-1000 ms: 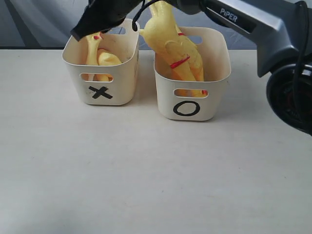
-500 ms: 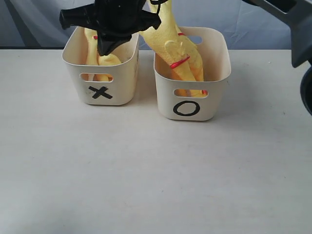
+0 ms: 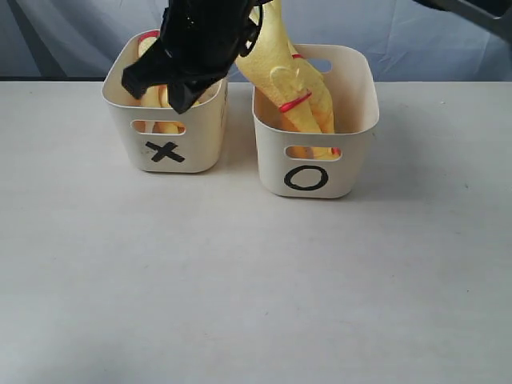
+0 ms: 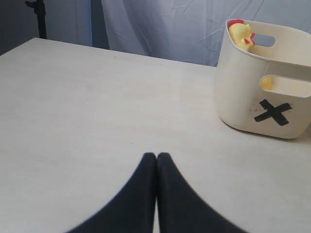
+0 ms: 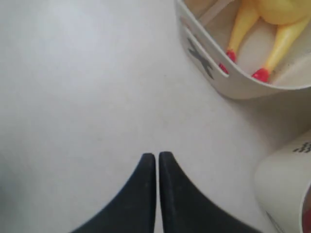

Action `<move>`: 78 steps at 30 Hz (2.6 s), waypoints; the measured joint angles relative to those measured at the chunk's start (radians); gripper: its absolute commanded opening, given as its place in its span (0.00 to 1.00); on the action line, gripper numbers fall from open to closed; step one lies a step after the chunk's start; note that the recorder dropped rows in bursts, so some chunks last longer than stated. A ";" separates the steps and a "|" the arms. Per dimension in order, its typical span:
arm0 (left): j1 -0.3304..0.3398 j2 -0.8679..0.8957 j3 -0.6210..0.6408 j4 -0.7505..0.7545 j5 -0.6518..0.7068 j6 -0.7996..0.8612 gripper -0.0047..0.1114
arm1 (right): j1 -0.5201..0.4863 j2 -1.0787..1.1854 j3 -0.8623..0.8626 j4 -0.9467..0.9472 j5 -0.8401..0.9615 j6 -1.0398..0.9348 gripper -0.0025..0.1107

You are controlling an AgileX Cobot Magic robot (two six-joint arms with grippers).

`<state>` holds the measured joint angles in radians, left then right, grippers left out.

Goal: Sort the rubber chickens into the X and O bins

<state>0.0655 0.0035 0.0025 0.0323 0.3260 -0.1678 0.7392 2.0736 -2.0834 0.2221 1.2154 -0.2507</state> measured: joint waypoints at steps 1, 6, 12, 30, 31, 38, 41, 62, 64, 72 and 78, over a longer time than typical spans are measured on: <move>0.000 0.000 0.000 0.000 0.000 0.000 0.04 | 0.002 -0.036 0.044 -0.002 0.000 -0.030 0.05; 0.000 0.000 0.000 0.000 0.000 0.000 0.04 | 0.009 -0.244 0.289 -0.104 -0.002 -0.058 0.05; 0.000 0.000 0.000 0.000 0.000 0.000 0.04 | 0.009 -0.517 0.636 -0.359 0.002 0.044 0.05; 0.000 0.000 0.000 0.000 0.000 0.000 0.04 | -0.591 -1.511 1.217 -0.569 -0.499 0.284 0.05; 0.000 0.000 0.000 0.000 0.000 0.000 0.04 | -0.622 -1.558 1.229 -0.567 -0.567 0.285 0.05; 0.000 0.000 0.000 0.000 0.000 0.000 0.04 | -0.751 -1.833 1.282 -0.456 -0.674 0.311 0.05; 0.000 0.000 0.000 0.000 0.000 0.000 0.04 | -0.776 -1.913 1.317 -0.396 -0.625 0.328 0.05; 0.000 0.000 0.000 0.000 0.000 0.000 0.04 | -0.783 -2.067 2.082 -0.230 -0.830 0.397 0.05; 0.000 0.000 0.000 0.000 0.000 0.000 0.04 | -0.783 -2.067 2.082 -0.230 -0.830 0.397 0.05; 0.000 0.000 0.000 0.000 0.000 0.000 0.04 | -0.783 -2.067 2.082 -0.230 -0.830 0.401 0.05; 0.000 0.000 0.000 0.000 0.000 0.000 0.04 | -0.783 -2.067 2.082 -0.230 -0.830 0.401 0.05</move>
<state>0.0655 0.0035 0.0025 0.0323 0.3260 -0.1678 -0.0439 0.0065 -0.0012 -0.0083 0.3850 0.1500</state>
